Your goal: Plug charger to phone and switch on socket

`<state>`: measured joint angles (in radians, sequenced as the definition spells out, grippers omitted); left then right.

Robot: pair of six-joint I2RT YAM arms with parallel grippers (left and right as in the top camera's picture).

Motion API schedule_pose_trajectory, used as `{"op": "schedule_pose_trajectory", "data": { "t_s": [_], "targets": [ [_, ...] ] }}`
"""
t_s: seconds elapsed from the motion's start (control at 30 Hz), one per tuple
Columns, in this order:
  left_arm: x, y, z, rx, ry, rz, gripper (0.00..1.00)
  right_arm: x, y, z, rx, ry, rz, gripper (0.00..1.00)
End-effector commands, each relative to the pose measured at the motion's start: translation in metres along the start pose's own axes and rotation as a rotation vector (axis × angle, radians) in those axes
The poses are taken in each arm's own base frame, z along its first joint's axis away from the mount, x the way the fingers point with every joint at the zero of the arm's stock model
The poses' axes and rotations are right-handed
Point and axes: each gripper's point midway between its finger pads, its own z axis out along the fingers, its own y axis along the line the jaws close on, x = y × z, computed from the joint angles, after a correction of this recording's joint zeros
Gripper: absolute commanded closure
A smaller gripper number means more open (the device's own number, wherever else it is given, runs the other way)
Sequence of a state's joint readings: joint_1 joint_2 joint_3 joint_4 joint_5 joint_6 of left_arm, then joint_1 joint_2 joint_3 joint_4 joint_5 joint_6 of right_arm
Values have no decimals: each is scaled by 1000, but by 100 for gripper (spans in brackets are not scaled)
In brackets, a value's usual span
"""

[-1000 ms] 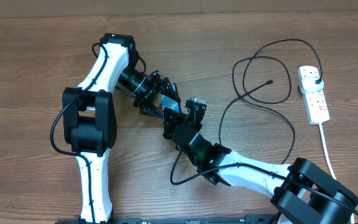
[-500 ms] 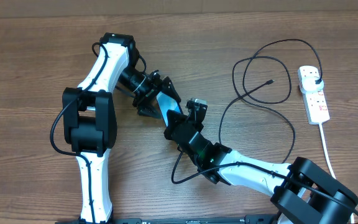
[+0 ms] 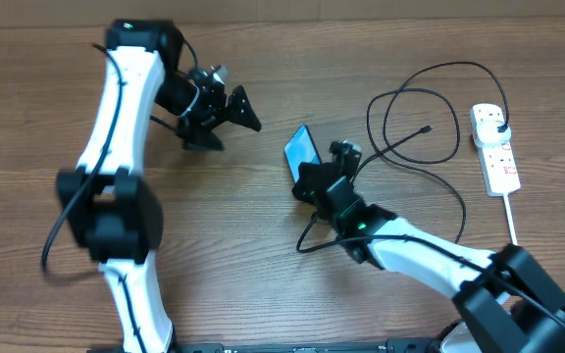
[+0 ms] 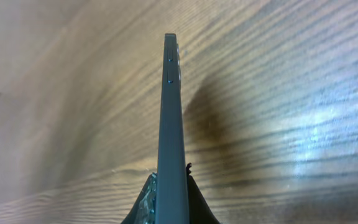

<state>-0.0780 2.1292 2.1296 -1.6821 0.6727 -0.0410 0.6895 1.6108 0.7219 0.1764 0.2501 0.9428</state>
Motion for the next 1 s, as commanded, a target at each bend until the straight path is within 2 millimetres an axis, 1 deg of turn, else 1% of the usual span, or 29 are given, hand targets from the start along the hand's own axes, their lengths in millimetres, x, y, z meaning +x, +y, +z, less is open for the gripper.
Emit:
{"op": "schedule_pose_trajectory", "data": {
  "t_s": [0.0,0.1,0.13,0.17,0.2,0.23,0.27,0.3,0.33,0.37,0.4,0.43,0.5,0.57,0.6,0.63,0.67,0.7,0.73,0.77,0.8,0.83,0.87,0.93,0.97],
  "targets": [
    [45,-27,-82,-298,-279,175,0,-11,29,-10,-130,65,38,96],
    [86,-41,-125,-496,-477,209,0,-12,30,-10,-155,99,50,96],
    [101,-44,-142,-566,-574,197,0,-12,30,-10,-161,103,52,96],
    [111,-46,-154,-612,-643,185,0,-12,32,-11,-171,107,52,96],
    [129,-43,-174,-691,-763,153,0,-12,35,-11,-182,110,53,96],
    [141,-41,-184,-721,-827,128,0,-13,36,-11,-191,110,53,96],
    [166,-33,-197,-746,-931,73,0,-11,40,-12,-207,122,53,96],
    [179,-26,-199,-741,-971,43,0,-10,43,-13,-224,133,52,96],
    [194,-13,-199,-725,-1015,-13,0,-8,46,-14,-240,146,51,96],
    [204,-3,-198,-705,-1041,-54,0,-6,48,-15,-253,156,51,96],
    [214,10,-191,-674,-1066,-88,0,-4,52,-16,-271,170,49,96],
    [217,18,-185,-650,-1085,-101,0,-4,53,-17,-281,178,49,96],
    [216,31,-166,-579,-1132,-119,1,-1,59,-20,-314,206,47,96],
    [204,37,-143,-471,-1178,-152,0,1,64,-24,-348,239,49,96],
    [193,38,-127,-392,-1197,-194,0,1,66,-27,-374,265,52,96],
    [187,38,-118,-353,-1202,-218,0,0,67,-30,-388,278,54,96],
    [170,37,-96,-258,-1204,-273,0,-2,69,-33,-411,298,61,96],
    [158,35,-79,-194,-1191,-299,0,-6,70,-37,-430,315,81,96],
    [141,28,-54,-83,-1159,-329,0,-11,68,-39,-443,334,117,96],
    [129,20,-33,9,-1117,-349,1,-15,66,-40,-449,349,144,96],
    [119,13,-13,97,-1067,-370,0,-21,62,-40,-450,359,174,96],
    [113,7,1,161,-1022,-386,0,-25,57,-40,-444,363,200,96],
    [104,-1,21,247,-951,-412,0,-29,50,-38,-427,363,248,96],
    [93,-11,46,344,-834,-432,0,-30,43,-36,-402,371,339,96],
    [90,-13,50,362,-803,-433,0,-29,43,-36,-399,374,363,96]
  ]
}}
